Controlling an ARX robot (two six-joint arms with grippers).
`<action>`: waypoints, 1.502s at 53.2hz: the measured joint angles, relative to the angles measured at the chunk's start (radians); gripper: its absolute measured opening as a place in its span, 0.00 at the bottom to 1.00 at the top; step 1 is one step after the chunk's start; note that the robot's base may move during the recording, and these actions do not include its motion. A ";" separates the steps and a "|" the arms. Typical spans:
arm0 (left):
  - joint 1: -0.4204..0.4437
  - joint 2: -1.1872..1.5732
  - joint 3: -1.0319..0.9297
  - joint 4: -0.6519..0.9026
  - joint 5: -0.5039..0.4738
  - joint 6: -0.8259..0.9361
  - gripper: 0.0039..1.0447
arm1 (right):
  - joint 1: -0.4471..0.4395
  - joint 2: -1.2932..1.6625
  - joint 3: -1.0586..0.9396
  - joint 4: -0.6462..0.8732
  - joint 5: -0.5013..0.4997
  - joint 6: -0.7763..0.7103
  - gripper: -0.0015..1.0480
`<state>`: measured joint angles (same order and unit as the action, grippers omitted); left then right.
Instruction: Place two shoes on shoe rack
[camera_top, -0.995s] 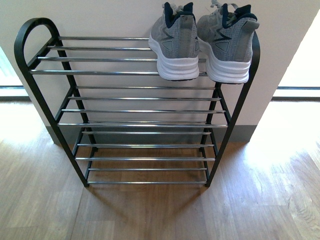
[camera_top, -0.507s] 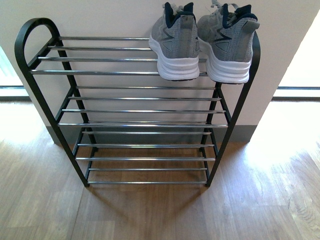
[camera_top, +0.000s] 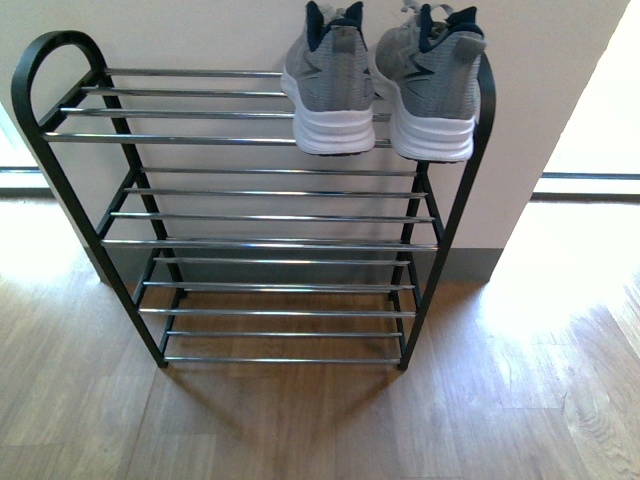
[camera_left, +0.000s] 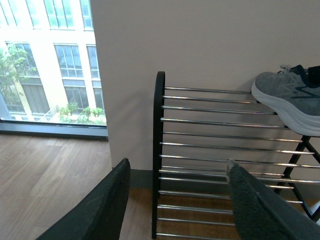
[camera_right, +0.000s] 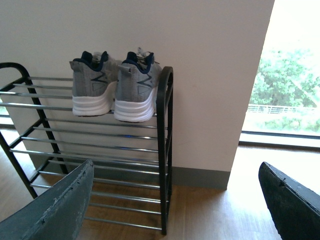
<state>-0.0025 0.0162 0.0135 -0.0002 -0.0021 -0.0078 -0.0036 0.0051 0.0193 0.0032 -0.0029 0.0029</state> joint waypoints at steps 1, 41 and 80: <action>0.000 0.000 0.000 0.000 0.000 0.000 0.66 | 0.000 0.000 0.000 0.000 0.000 0.000 0.91; 0.000 0.000 0.000 0.000 0.003 0.003 0.91 | 0.002 0.000 0.000 -0.003 0.006 0.000 0.91; 0.000 0.000 0.000 0.000 0.002 0.003 0.91 | 0.002 -0.001 0.000 -0.003 0.003 0.000 0.91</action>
<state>-0.0025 0.0158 0.0135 -0.0002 0.0002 -0.0051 -0.0017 0.0044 0.0193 -0.0002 0.0002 0.0029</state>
